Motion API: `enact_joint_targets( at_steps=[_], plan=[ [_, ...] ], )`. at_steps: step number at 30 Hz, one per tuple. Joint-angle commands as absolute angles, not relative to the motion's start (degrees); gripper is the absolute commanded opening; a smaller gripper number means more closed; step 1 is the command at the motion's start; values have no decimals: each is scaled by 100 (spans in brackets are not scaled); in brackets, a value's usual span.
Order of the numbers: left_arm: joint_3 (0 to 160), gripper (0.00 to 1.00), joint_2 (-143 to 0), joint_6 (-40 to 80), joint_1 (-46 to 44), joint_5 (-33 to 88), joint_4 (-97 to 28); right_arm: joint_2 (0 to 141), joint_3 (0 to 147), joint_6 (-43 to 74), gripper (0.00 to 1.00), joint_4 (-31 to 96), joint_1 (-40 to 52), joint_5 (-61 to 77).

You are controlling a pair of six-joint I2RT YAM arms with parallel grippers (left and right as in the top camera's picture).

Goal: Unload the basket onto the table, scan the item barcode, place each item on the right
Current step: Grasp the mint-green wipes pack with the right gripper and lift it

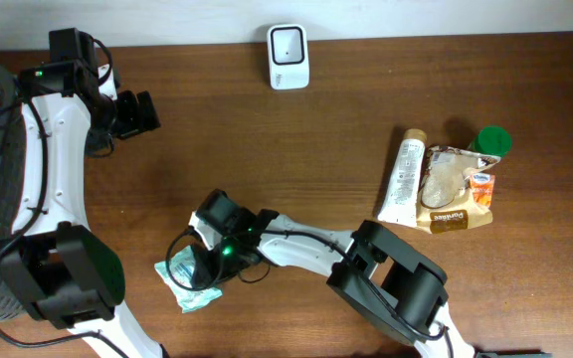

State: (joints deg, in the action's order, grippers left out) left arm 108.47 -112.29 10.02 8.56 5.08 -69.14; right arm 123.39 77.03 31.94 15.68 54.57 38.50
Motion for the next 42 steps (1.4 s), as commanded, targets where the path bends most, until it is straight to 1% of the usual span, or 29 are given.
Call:
enact_joint_targets(
  at_steps=[1,3,5,6,8,9,10,11,12,13,14,15,17,18,20,22,23,25,26,29,31,34,36,37,38,39,40,41,42],
  plan=[
    [10851,99,-11253,913,891,467,-6906,12514,7620,2582,4,1765,5048,4158],
    [10851,99,-11253,913,893,467,-6906,11913,7620,1953,4,2274,4619,4106],
    [10851,99,-11253,913,891,467,-6906,11069,7647,1518,4,3107,4298,3070],
    [10851,99,-11253,913,893,467,-6906,10567,7653,1518,4,3656,4268,1699],
    [10851,99,-11253,913,891,467,-6906,10261,7653,1518,4,4211,4414,-475],
    [10851,99,-11253,913,891,467,-6906,10335,7634,1516,4,4366,4567,-1315],
    [10851,99,-11253,913,891,467,-6906,10425,7631,1470,4,4421,4639,-1610],
    [10851,99,-11253,913,891,467,-6906,10551,7631,1376,4,4421,4657,-1551],
    [10851,99,-11253,913,891,467,-6906,10624,7634,1404,10,4416,4580,-1385],
    [10851,99,-11253,913,891,467,-6906,10621,7647,1549,36,4425,4379,-1028],
    [10851,99,-11253,913,891,467,-6906,10602,7723,1551,45,4504,4165,-692],
    [10851,99,-11253,913,891,467,-6906,10600,7891,1721,45,4709,3883,-408],
    [10851,99,-11253,913,891,467,-6906,10604,8047,1914,53,5072,3282,705],
    [10851,99,-11253,913,891,469,-6906,10650,8036,1916,53,5371,3028,1653],
    [10851,99,-11253,915,891,471,-6904,10661,7891,1907,49,5640,3085,2477],
    [10851,99,-11253,913,891,469,-6816,10667,7679,1997,36,5334,3743,2486],
    [10851,99,-11253,913,891,467,-6818,10680,7599,2178,32,5186,3911,2477],
    [10851,99,-11253,913,891,467,-6818,10923,7087,2862,31,4464,4416,2351],
    [10851,99,-11253,913,893,467,-6818,11004,7035,2860,32,4453,4442,2331],
    [10851,99,-11253,913,891,471,-6820,11074,7006,2860,31,4724,4123,1586],
    [10851,99,-11253,913,891,469,-6884,11074,7006,2700,31,4963,3474,1024],
    [10851,99,-11253,913,891,469,-6934,11061,7109,1791,28,4925,2722,1374],
    [10851,99,-11253,915,891,475,-6938,11061,7341,1269,28,4934,2460,1925],
    [10831,99,-11253,913,891,692,-6969,11056,7664,1179,28,5172,2318,2069],
    [10665,90,-11253,913,869,1085,-6965,11056,7933,1170,29,5343,2058,2307],
    [10479,75,-11253,915,823,1168,-6936,11056,8075,961,29,5384,1737,2705],
    [10055,45,-11253,954,705,1260,-6851,11080,8090,600,35,5363,1234,3387],
    [9677,15,-11253,954,593,1468,-6687,11157,8088,392,35,5382,1002,3597],
    [9378,0,-11253,1059,480,1750,-6530,11297,8079,255,36,5406,937,3651]
  ],
)
